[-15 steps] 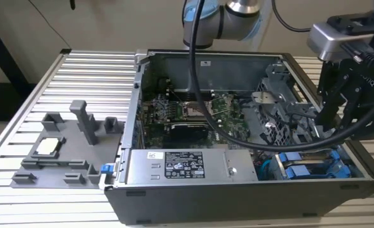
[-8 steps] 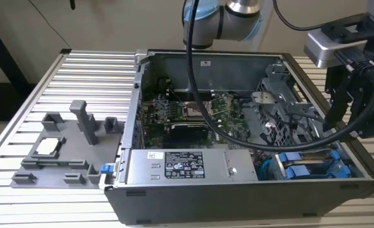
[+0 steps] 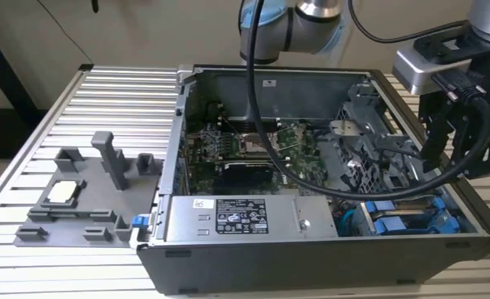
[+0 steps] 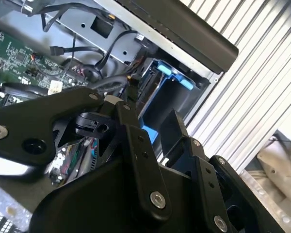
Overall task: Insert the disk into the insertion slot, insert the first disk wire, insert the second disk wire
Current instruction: 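Insert the first disk wire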
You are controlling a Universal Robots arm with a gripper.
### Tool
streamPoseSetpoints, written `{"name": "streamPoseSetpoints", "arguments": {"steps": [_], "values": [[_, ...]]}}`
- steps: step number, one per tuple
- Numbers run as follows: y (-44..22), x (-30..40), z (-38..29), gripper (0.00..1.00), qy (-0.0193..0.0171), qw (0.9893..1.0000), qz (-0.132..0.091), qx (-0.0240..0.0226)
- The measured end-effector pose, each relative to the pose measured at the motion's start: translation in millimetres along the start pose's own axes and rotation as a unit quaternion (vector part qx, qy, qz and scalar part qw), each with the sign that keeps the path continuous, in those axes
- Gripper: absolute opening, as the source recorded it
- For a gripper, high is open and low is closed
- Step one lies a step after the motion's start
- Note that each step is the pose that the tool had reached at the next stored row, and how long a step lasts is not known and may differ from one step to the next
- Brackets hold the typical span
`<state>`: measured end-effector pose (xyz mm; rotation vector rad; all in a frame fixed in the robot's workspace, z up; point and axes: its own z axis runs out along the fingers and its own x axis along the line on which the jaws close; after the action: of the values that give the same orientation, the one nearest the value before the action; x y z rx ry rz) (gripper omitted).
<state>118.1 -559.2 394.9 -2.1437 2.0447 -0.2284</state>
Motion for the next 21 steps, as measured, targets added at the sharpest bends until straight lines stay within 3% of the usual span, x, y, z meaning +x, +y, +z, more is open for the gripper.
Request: {"name": "streamPoseSetpoints", "arguments": {"steps": [3, 21], "values": [[0.6, -2.7, 3.6, 0.47, -0.0012, 1.0000, -0.006, 0.0047], [-1.4, -4.0, 8.6, 0.47, -0.0035, 0.9998, -0.017, 0.0048]]}}
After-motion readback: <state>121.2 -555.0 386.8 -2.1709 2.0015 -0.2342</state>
